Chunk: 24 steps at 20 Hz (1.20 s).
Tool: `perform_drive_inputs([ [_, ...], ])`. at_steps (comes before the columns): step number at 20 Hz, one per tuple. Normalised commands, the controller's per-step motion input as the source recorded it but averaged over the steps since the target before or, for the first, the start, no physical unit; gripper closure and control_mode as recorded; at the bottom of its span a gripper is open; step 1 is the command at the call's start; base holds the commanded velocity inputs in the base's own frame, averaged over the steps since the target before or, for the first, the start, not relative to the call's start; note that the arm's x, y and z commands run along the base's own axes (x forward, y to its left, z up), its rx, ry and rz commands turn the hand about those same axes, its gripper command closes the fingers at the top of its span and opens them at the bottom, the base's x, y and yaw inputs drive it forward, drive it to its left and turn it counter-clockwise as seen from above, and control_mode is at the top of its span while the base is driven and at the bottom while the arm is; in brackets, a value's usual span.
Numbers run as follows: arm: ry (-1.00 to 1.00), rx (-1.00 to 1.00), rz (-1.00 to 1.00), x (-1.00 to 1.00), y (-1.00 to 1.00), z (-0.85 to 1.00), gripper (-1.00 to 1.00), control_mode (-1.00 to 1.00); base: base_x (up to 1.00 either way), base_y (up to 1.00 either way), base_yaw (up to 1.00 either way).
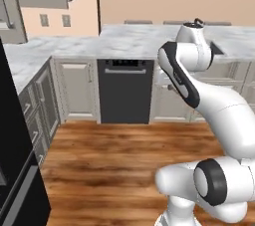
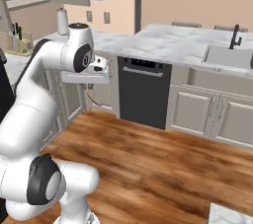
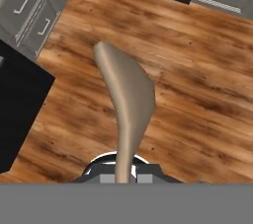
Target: Organize the utensils by type. Pick up the wooden spoons from the counter and place them in the open cabinet. Then pick up the metallic utensils from the counter and place them in the open drawer.
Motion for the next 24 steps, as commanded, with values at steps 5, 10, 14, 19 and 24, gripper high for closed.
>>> perform_drive_inputs([
  [5, 0.00, 0.00, 0.00, 0.00, 0.00, 0.00, 1.00, 1.00, 1.00, 0.09, 0.24],
  [10, 0.00, 0.00, 0.00, 0.00, 0.00, 0.00, 1.00, 1.00, 1.00, 0.01, 0.47],
  [14, 0.00, 0.00, 0.00, 0.00, 0.00, 0.00, 1.00, 1.00, 1.00, 0.00, 0.57],
  [19, 0.00, 0.00, 0.00, 0.00, 0.00, 0.00, 1.00, 1.00, 1.00, 0.00, 0.61],
  [24, 0.00, 0.00, 0.00, 0.00, 0.00, 0.00, 1.00, 1.00, 0.96, -0.04, 0.74],
])
